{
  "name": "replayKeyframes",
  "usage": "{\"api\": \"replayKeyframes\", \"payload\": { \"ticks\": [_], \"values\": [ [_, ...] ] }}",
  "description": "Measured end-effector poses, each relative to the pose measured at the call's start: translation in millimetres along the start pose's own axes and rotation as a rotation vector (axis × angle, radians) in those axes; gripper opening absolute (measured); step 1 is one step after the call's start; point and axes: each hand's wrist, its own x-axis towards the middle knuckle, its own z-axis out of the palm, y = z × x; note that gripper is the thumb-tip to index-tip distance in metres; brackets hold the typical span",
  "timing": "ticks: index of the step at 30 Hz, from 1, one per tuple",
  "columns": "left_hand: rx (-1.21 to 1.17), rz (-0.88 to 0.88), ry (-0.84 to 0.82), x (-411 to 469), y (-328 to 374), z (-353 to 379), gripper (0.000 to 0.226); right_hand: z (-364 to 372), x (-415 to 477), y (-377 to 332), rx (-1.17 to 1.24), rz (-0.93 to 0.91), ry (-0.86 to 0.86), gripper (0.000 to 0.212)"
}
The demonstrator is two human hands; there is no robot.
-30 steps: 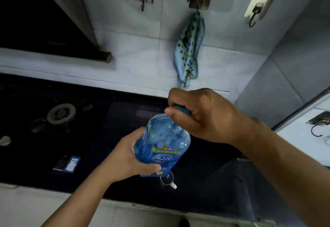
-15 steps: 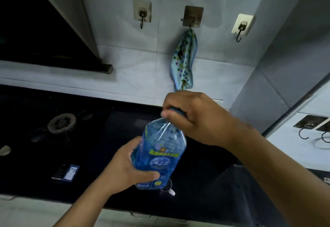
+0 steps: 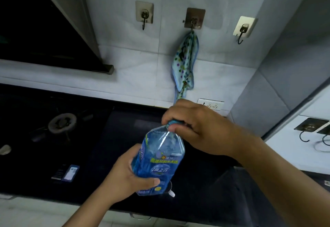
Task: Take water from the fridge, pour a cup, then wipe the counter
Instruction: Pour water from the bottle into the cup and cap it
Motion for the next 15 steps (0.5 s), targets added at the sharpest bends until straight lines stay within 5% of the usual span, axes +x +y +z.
{"api": "replayKeyframes", "payload": {
  "ticks": [2, 5, 8, 11, 15],
  "values": [
    [0.001, 0.004, 0.023, -1.7, -3.4, 0.2, 0.061, -2.0, -4.6, 6.2, 0.128, 0.014, -0.058, 0.028],
    [0.072, 0.023, 0.076, -0.3, -6.0, 3.9, 0.064, 9.5, -7.6, 3.7, 0.045, 0.261, 0.103, 0.046],
    [0.098, 0.029, 0.088, 0.7, -9.1, 7.2, 0.064, 19.2, -4.4, 2.5, -0.152, 0.308, 0.255, 0.042],
    [0.119, 0.017, 0.102, -2.3, -15.7, 8.3, 0.063, 14.8, -6.6, 7.8, 0.025, 0.244, 0.132, 0.018],
    [0.167, -0.005, 0.139, -5.1, -23.6, 7.9, 0.063, 26.8, -8.5, 11.4, -0.016, 0.350, 0.144, 0.035]
  ]
}}
